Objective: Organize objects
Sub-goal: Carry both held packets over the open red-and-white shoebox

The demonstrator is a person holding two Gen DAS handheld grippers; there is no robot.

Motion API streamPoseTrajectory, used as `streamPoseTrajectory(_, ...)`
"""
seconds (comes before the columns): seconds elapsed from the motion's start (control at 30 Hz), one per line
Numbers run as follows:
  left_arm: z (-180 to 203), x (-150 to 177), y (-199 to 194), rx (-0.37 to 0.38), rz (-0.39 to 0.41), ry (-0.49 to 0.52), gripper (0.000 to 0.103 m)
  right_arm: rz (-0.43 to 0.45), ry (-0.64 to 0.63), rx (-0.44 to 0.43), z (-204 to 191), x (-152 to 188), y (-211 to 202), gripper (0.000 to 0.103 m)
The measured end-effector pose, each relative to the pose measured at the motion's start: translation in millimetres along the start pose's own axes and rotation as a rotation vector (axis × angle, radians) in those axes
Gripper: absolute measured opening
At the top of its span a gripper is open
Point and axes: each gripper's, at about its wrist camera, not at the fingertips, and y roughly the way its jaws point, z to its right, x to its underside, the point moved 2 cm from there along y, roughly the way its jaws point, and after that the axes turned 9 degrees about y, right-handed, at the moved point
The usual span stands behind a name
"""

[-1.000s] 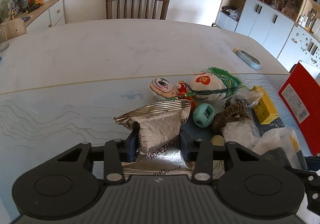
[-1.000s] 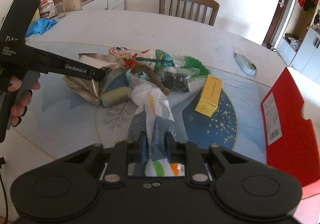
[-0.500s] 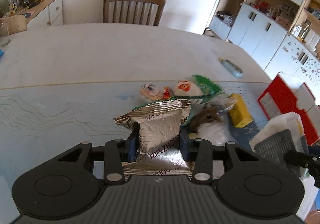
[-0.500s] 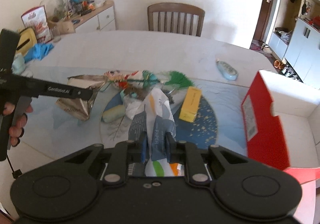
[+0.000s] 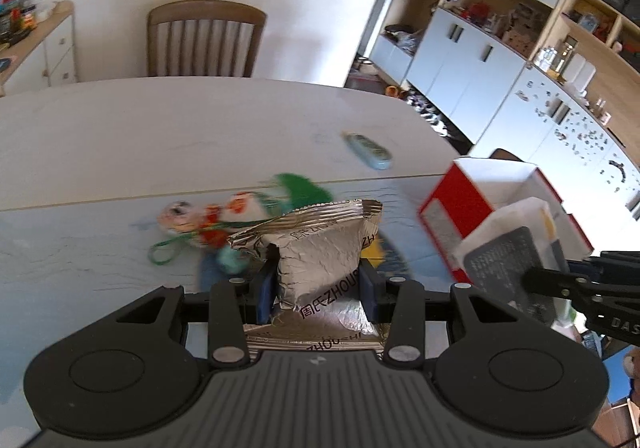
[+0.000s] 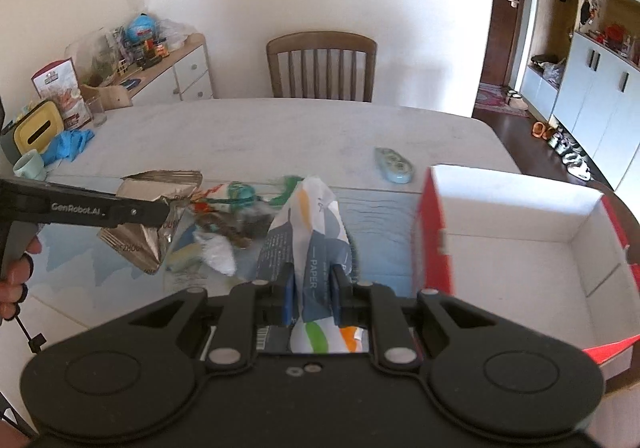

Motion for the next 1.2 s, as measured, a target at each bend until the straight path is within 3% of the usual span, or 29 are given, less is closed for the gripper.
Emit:
streamPoseTrajectory(0.67, 165, -67, 69, 0.063, -0.006, 0.122, 0.041, 0.025, 0.056, 0.052, 140, -23, -16, 0.017)
streamPoseTrajectory(1.2, 257, -88, 137, 0.108, -0.056, 0.207, 0.041, 0.008, 0.12, 0.148, 230, -19, -3, 0.017)
